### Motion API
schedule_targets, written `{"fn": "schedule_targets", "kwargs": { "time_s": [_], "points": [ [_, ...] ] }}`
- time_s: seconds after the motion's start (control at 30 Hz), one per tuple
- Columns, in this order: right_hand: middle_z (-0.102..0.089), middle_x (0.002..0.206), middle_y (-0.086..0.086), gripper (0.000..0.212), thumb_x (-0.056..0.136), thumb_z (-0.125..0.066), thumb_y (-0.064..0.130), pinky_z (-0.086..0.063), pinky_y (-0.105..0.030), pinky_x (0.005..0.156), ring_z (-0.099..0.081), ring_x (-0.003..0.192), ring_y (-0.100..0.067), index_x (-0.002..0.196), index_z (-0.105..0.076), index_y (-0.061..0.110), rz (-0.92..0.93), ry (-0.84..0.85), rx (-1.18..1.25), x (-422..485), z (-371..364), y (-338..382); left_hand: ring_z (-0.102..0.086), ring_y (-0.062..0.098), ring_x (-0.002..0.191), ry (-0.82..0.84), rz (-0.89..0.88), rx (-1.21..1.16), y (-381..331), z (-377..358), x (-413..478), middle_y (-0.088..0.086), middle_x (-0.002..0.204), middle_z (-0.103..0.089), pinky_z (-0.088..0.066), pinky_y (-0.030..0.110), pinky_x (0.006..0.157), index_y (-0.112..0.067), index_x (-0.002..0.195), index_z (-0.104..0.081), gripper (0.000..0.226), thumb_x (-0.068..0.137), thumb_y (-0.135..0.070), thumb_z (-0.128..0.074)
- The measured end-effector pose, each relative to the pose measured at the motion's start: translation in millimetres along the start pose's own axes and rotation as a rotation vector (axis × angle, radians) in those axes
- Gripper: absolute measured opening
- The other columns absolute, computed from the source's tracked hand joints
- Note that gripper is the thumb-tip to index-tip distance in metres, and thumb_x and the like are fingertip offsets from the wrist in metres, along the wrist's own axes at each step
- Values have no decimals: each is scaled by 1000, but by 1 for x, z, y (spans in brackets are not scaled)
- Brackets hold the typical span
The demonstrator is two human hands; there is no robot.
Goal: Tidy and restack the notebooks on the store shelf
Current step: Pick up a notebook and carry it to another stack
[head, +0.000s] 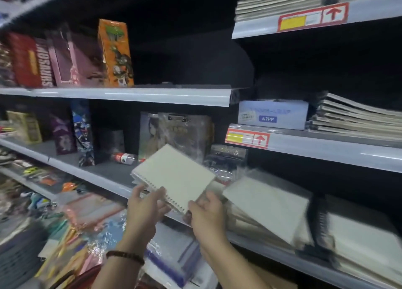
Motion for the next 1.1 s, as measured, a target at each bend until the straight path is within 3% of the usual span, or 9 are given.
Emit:
{"fn": "schedule_targets", "kwargs": {
  "time_s": [0.13,0.23,0.37,0.47,0.57,0.67,0.73,0.93,1.1],
  "points": [
    [-81,91,4,34,70,-62,23,-63,-51,81,-77,83,-24,103,-68,20,8,-23,-7,35,-17,-3,-80,35,80,2,63,75,7,-13,59,22,109,-76,-65,38,61,-1,142,-48,52,94,2,-70],
    [-79,102,6,44,67,-66,27,-63,-42,86,-76,92,-16,111,-63,23,-32,-53,28,46,-19,2,-74,35,72,0,85,179,17,-28,82,26,112,-71,-66,45,64,4,128,-56,48,87,-4,-80],
    [-77,105,-10,54,73,-71,19,-65,-48,89,-78,89,-24,122,-47,14,-204,33,123,46,-18,-2,-73,34,66,-14,66,422,32,-32,86,22,75,-74,-66,54,77,0,76,-65,32,80,-22,-88],
    [-77,92,-12,59,94,-62,2,-64,-50,90,-79,85,-29,147,-37,1,-246,82,183,41,-8,-4,-79,34,70,-13,31,568,29,-27,78,18,70,-78,-66,53,77,-2,69,-67,37,73,-32,-88],
    [-74,111,-11,84,95,-66,7,-65,-46,90,-79,96,-28,166,-21,13,-223,103,133,31,0,-6,-80,33,71,13,5,686,19,-27,66,15,66,-78,-65,52,81,-6,69,-62,35,63,-39,-75],
    [-69,129,-5,72,88,-76,31,-64,-46,91,-76,105,-25,153,-45,28,-137,129,3,11,11,-5,-80,31,69,35,-35,751,8,-30,43,11,62,-77,-65,47,85,-5,109,-65,36,84,-29,-69],
    [-71,123,-4,40,96,-71,19,-65,-39,80,-78,96,-27,131,-56,31,-89,161,4,-9,26,2,-78,29,58,33,-60,699,6,-31,19,11,65,-78,-67,45,73,-7,123,-62,28,96,-16,-63],
    [-82,98,-5,15,91,-72,13,-55,-33,56,-74,68,-27,105,-76,16,23,119,76,-78,105,25,-71,21,53,18,-409,566,21,-49,-97,-9,80,-73,-61,44,62,-33,98,-71,15,99,-18,-67],
    [-80,85,-14,20,99,-60,-9,-48,-33,50,-68,55,-28,101,-75,5,47,-128,59,-111,204,18,-67,27,57,102,-567,319,75,-92,-189,1,75,-71,-56,37,61,-30,100,-70,7,96,-24,-72]
  ]
}}
Point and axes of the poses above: each hand's wrist, its own x-axis towards the middle knuckle, its own z-axis out of the back of the hand, y = z × x, the point moved 2 cm from there along x, towards the middle knuckle
